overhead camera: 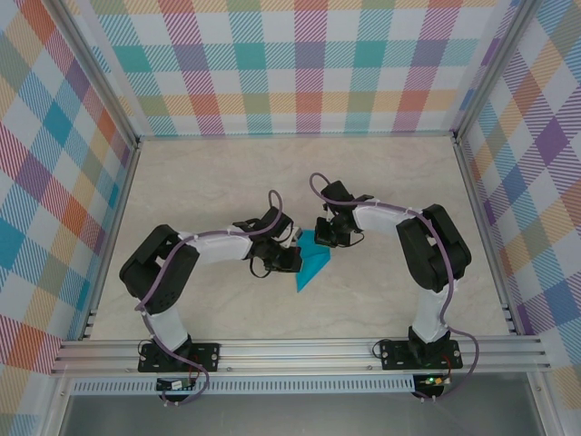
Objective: Fold a paper plane with a square sheet of paper (pick it up from the middle)
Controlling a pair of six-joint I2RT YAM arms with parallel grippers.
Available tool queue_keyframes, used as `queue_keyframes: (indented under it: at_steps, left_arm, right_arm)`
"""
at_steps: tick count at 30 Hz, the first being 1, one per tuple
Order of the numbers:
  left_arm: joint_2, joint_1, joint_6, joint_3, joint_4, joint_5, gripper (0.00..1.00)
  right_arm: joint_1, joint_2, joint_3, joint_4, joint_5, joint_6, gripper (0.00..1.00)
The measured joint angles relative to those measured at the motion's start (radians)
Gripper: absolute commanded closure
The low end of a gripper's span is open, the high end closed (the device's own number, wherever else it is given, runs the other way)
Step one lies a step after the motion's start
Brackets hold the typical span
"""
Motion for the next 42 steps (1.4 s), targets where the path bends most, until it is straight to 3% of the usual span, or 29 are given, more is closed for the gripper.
queue_keyframes:
  at_steps: [20,30,33,37,39,42]
  left_arm:
    - [0.047,0.000,0.000,0.000,0.022,0.008,0.95]
    - [0.058,0.000,0.000,0.000,0.042,0.031,0.95]
    - [0.058,0.000,0.000,0.000,0.042,0.031,0.95]
    - [0.058,0.000,0.000,0.000,0.042,0.031,0.95]
    - [0.058,0.000,0.000,0.000,0.041,0.031,0.95]
    - [0.058,0.000,0.000,0.000,0.041,0.031,0.95]
  right_arm:
    - [0.000,0.000,0.000,-0.003,-0.007,0.000,0.92]
    - [0.000,-0.018,0.000,-0.042,-0.028,0.000,0.82]
    - [-0.001,-0.089,0.000,-0.072,-0.017,0.003,0.79]
    - [-0.007,-0.275,-0.042,-0.045,0.006,0.022,0.89]
    - [-0.007,-0.407,-0.140,0.026,-0.006,0.052,0.96]
    - [0.001,-0.562,-0.341,0.154,-0.056,0.122,0.98]
